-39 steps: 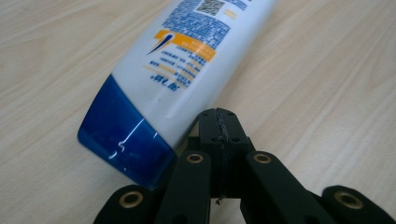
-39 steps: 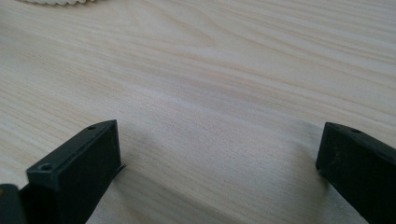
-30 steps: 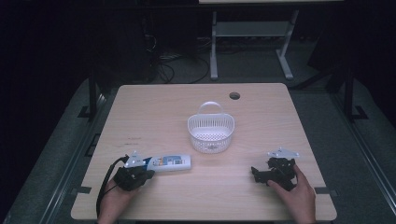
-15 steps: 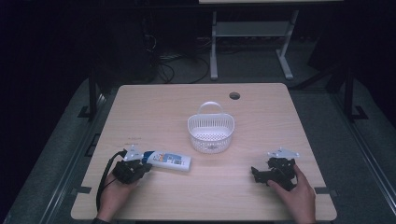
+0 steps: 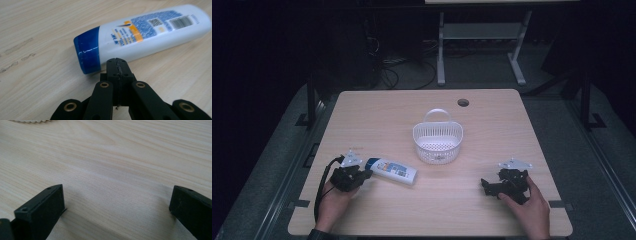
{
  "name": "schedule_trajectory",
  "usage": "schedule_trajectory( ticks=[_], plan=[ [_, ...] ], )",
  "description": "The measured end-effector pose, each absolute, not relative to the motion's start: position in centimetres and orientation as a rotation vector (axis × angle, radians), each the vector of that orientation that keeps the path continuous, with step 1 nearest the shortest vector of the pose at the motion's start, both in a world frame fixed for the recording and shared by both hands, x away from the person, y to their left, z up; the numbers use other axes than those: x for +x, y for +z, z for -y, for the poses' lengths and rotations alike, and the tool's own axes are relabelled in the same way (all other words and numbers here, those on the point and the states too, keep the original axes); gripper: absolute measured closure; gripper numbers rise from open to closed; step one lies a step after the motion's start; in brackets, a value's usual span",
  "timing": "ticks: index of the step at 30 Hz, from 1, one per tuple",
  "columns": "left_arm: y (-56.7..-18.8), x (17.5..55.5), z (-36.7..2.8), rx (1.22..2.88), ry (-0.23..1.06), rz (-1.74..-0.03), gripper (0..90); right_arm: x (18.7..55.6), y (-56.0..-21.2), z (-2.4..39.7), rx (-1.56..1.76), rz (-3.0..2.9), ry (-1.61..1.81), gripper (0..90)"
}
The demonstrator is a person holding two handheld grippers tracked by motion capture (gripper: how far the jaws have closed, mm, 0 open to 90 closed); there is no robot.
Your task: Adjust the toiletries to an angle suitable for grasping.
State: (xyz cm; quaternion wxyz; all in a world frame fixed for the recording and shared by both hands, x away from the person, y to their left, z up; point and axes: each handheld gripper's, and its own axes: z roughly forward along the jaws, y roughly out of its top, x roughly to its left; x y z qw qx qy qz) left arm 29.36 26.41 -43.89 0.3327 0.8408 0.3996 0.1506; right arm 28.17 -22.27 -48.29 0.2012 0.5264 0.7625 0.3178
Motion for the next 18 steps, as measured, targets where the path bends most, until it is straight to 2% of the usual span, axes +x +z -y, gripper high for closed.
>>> schedule_trajectory(
  ticks=[18],
  plan=[
    [-41.5, 30.0, -23.8, 2.168, 0.34, -0.932, 90.0, 28.2, -48.3, 22.3, 1.469, -2.131, 0.887, 0.0]
  ],
)
